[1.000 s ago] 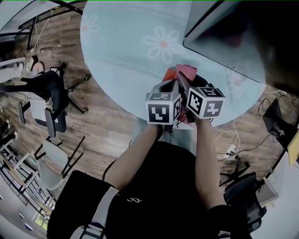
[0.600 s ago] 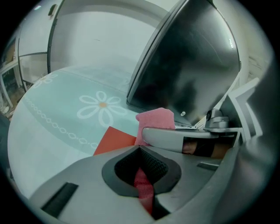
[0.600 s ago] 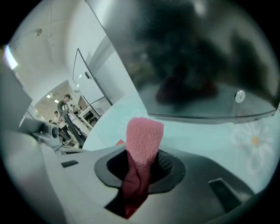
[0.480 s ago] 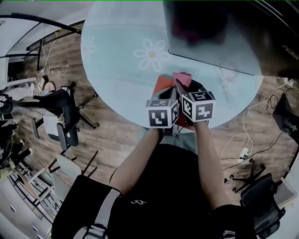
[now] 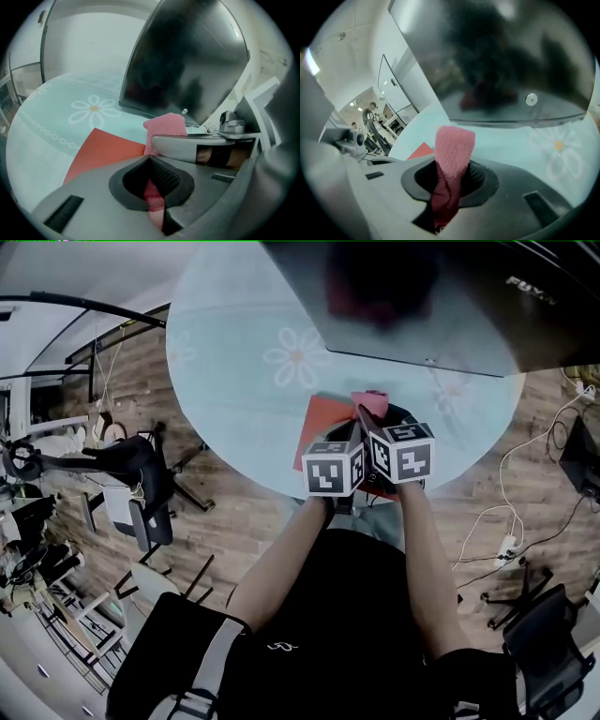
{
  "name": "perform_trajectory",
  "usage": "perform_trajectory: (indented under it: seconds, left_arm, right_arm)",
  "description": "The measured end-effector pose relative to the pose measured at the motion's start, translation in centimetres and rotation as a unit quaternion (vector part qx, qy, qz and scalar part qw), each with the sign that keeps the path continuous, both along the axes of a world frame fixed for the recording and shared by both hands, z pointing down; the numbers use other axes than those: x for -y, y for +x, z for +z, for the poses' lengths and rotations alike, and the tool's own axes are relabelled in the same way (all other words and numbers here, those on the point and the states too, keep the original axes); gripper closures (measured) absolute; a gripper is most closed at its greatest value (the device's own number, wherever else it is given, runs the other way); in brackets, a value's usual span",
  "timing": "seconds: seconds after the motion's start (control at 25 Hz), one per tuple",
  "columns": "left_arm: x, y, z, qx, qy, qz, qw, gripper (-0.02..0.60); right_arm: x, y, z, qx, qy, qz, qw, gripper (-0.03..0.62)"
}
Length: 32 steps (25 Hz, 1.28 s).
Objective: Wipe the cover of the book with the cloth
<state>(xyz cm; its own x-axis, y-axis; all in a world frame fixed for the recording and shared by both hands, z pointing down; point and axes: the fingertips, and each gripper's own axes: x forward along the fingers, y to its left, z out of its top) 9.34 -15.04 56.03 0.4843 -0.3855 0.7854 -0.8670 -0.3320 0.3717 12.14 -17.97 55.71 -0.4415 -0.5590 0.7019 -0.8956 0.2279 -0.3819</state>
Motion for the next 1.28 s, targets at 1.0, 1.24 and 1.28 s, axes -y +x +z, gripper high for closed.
perform_trajectory:
  seconds: [1.0,1.24,1.28]
  left_arm:
    - [-2.9,6.2,-0.2,0.012,0.003,0.103,0.9946,0.569]
    - [-3.9,8.6,-0.2,0.005,-0.009,0.134,0.9909,0.568]
    - [-4.1,9.1,-0.2,0.001,-0.013,0.139,0.9901,0.569]
  right_arm:
    - [-3.2,6.2,-0.4,0.024,-0.007,0.072,0.997,0.496]
    - [-4.3,8.7,-0.4,0.026,-0.006,0.103,0.994,0.496]
    - [-4.5,9.2,-0.5,0.025,-0.006,0.111,0.994,0.496]
